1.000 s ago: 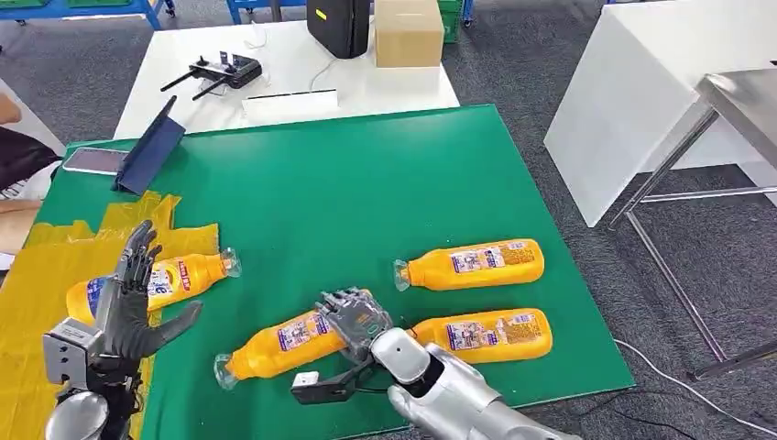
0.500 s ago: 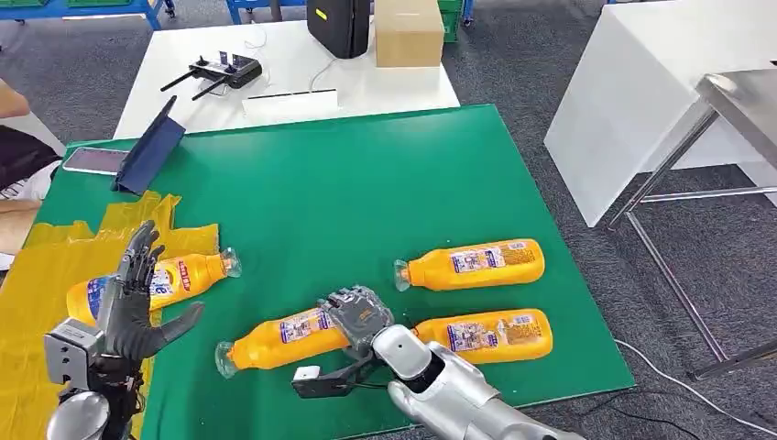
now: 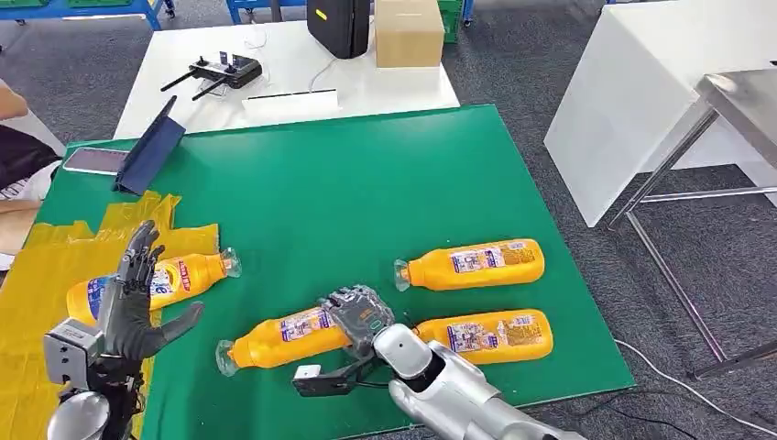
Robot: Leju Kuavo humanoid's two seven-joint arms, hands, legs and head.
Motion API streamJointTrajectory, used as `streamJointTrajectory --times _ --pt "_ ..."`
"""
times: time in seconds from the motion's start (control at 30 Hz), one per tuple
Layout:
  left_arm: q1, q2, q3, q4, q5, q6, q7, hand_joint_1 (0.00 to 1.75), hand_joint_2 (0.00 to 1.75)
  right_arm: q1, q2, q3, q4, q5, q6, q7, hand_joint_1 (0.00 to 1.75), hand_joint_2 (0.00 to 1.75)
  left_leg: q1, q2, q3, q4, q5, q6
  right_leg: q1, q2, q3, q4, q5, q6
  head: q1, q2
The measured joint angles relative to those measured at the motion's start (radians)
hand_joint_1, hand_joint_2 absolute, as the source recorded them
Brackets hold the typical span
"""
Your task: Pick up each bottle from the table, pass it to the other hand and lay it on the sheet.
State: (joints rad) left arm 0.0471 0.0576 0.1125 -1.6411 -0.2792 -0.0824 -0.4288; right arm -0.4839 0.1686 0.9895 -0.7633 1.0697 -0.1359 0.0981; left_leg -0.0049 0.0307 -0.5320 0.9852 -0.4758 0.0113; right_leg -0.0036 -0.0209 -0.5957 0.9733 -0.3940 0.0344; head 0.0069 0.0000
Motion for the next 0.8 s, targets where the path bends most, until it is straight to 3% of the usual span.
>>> streamJointTrajectory --times 0.17,0.3,0.4,0.5,0.53,0.6,0.8 --pt "0.024 -0.004 -0.002 -0.031 0.014 -0.008 0.005 0.00 1.75 0.098 -0.001 -0.086 -0.101 0.071 -0.273 0.000 1.75 1.75 0.000 0.000 -0.002 0.000 0.000 0.000 0.000 0.000 -0.002 0.000 0.000 0.000 0.000 0.000" --pt "0.045 -0.006 -0.013 -0.055 0.024 -0.008 0.009 0.00 1.75 0.206 -0.004 -0.197 -0.272 0.126 -0.509 -0.110 1.75 1.75 0.000 0.000 -0.004 0.000 -0.001 0.000 0.000 -0.001 -0.004 0.000 -0.001 0.000 0.000 0.000" --pt "0.047 -0.009 -0.036 -0.068 0.034 -0.011 0.005 0.00 1.75 0.276 0.005 -0.302 -0.357 0.120 -0.520 -0.294 1.75 1.75 0.000 -0.001 -0.004 0.000 -0.001 0.000 0.000 0.000 -0.004 0.000 -0.001 0.000 0.000 0.000" --pt "0.048 -0.012 -0.074 -0.075 0.040 -0.006 0.008 0.00 1.75 0.404 0.077 -0.523 -0.535 0.074 -0.526 -0.623 1.75 1.75 0.000 -0.003 -0.005 0.000 -0.001 0.000 -0.001 -0.003 -0.004 0.000 -0.001 0.000 0.000 0.000" --pt "0.050 -0.013 -0.082 -0.073 0.039 0.003 0.017 0.00 1.75 0.425 0.102 -0.585 -0.575 0.042 -0.535 -0.682 1.75 1.75 0.000 -0.004 -0.005 0.000 -0.001 0.000 -0.001 -0.003 -0.004 0.000 -0.001 0.000 0.000 0.000" --pt "0.064 -0.013 -0.087 -0.071 0.041 0.010 0.027 0.00 1.75 0.439 0.127 -0.652 -0.639 0.030 -0.536 -0.677 1.75 1.75 0.000 0.001 -0.003 0.000 -0.001 0.000 0.000 -0.001 -0.004 0.000 0.000 0.000 -0.001 0.000" --pt "0.077 -0.013 -0.101 -0.071 0.060 0.014 0.031 0.00 1.75 0.496 0.166 -0.763 -0.750 0.027 -0.535 -0.657 1.75 1.75 0.000 0.000 -0.003 0.000 -0.001 0.000 0.000 -0.001 -0.003 0.000 0.000 0.000 0.000 0.000"
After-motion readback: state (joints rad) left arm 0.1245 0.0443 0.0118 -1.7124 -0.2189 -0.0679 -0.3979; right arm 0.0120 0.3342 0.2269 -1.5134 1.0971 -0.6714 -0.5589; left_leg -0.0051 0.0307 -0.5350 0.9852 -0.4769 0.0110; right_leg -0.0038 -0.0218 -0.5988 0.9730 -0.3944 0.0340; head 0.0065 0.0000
